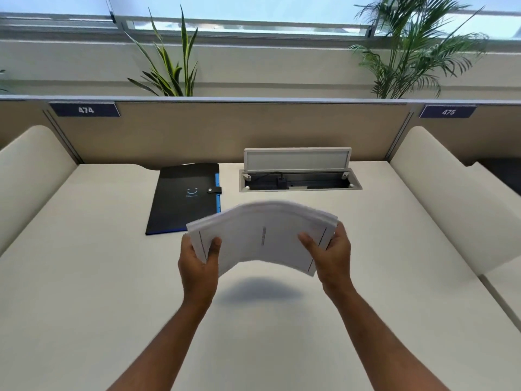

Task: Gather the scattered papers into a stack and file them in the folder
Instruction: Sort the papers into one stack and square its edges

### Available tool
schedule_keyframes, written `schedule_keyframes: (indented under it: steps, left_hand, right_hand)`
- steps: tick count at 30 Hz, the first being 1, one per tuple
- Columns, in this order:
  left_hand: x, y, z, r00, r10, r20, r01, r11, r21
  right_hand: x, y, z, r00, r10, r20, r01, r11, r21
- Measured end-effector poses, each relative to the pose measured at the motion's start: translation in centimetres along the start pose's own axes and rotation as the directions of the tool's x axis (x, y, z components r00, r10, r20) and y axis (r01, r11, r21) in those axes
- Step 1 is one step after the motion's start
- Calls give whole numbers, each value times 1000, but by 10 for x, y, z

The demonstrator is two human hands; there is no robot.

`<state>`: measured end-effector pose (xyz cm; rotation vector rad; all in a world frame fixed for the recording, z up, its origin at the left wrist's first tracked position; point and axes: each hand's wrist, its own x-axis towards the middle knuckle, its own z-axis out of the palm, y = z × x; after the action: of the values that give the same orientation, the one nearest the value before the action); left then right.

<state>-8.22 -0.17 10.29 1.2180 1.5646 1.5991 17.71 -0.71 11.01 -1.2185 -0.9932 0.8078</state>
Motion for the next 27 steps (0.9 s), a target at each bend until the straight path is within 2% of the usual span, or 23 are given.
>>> schedule_keyframes:
  steps: [2, 5, 8, 10, 12, 14, 15, 17, 19, 21, 22, 27]
  left_hand:
    - [0, -10, -6, 999, -26, 38, 24, 999, 42]
    - [-4, -20, -8, 993, -70, 91, 62, 994, 87]
    - [-6, -22, -5, 995, -58, 83, 52, 996, 73]
    - [-9, -26, -3, 994, -42, 104, 35, 997, 64]
    - [-13, -31, -2, 989, -48, 138, 36, 996, 86]
    - [-16, -28, -5, 991, 19, 130, -30, 996, 88]
    - [-15, -26, -8, 990, 91, 108, -102, 989, 102]
    - [-11, -24, -15, 958, 264, 107, -280, 944, 177]
    - [-8, -25, -18, 891, 405, 205, -449, 853, 265]
    - [-6, -24, -19, 855, 445, 268, -513, 803, 302]
    - [-6, -23, -20, 852, 447, 274, -518, 799, 307]
    - [-3, -18, -21, 854, 441, 276, -512, 807, 294]
  right_hand:
    - [-10, 13, -1, 998, 48, 47, -42, 992, -120]
    - [-17, 27, 3, 985, 161, 69, -144, 969, -203]
    - [-18, 30, 5, 994, 106, -15, -107, 971, -215]
    - [-21, 33, 5, 996, 85, -13, -86, 974, -210]
    - [-26, 39, 3, 992, 123, 7, -118, 962, -245]
    - [-28, 39, -1, 997, 75, -15, -76, 954, -290]
    - [-27, 35, -3, 999, -6, -32, -4, 948, -318]
    - [-22, 28, -7, 963, -269, 1, 241, 861, -448]
    - [-18, 22, -9, 881, -449, 148, 437, 655, -617]
    - [-15, 17, -7, 845, -460, 272, 498, 492, -714]
    - [-15, 17, -6, 848, -441, 293, 495, 462, -736]
    - [-17, 19, -9, 856, -425, 295, 477, 429, -767]
